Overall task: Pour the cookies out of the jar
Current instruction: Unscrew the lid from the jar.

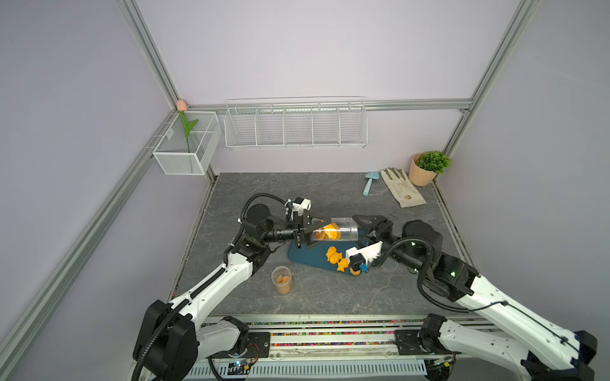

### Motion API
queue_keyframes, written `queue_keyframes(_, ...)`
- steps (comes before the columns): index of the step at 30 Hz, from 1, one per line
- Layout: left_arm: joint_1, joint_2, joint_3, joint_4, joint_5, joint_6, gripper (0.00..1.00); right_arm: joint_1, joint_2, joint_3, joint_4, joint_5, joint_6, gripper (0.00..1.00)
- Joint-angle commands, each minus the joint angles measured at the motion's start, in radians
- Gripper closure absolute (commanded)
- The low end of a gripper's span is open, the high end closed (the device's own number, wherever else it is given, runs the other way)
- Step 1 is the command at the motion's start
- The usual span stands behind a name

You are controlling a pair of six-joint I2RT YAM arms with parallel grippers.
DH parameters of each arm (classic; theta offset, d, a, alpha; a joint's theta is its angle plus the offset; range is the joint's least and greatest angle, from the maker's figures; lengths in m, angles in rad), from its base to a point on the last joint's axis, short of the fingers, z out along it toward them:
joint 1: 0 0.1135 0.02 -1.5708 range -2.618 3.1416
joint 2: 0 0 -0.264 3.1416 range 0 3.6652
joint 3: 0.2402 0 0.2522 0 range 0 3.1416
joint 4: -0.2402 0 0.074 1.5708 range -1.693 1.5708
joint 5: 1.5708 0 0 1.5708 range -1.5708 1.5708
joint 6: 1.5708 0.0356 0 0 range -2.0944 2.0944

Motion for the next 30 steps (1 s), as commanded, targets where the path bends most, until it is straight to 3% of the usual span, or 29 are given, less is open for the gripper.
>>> queue_keyframes(1, 0.015, 0.008, 0.031, 0.06, 0.005, -0.035, 0.31, -0.019, -0.03, -0.033, -0.025, 0.041, -0.013, 0.73)
queue_keyframes(30, 0.015, -0.006, 0.024, 0.108, -0.011, -0.074, 0.31, -0.127, -0.111, -0.024, -0.103, -0.104, 0.251, 0.7)
